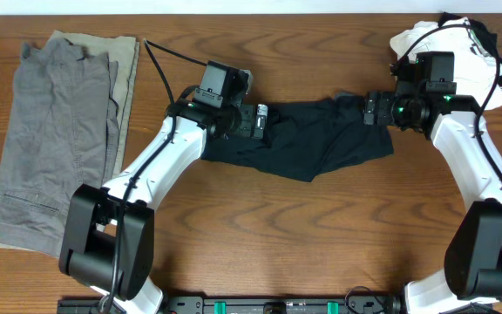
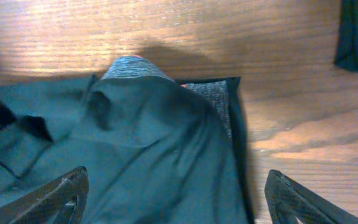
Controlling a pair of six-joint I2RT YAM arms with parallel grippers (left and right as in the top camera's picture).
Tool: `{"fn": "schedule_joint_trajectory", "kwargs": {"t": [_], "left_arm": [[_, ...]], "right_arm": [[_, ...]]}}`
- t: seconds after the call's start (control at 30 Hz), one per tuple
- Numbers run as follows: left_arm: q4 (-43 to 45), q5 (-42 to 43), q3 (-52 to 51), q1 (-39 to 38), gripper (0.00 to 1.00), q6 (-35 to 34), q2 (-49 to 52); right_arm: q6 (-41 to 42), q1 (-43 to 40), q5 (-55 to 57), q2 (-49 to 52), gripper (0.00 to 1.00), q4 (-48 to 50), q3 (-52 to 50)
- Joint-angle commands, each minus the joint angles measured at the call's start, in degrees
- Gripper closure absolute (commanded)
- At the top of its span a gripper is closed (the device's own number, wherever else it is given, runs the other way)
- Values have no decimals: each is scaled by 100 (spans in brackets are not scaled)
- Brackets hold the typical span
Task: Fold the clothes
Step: 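Carry the leg ends with the left gripper rightward toward the waistband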
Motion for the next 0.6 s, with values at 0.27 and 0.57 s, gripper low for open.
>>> {"fn": "schedule_joint_trajectory", "kwargs": {"t": [0.27, 0.57], "left_arm": [[341, 358, 31, -315, 2, -59, 619], [334, 358, 28, -798, 2, -61, 638]], "right_arm": [[-610, -70, 339, 826, 11, 20, 20], [-688, -74, 341, 1215, 9, 166, 20]]}}
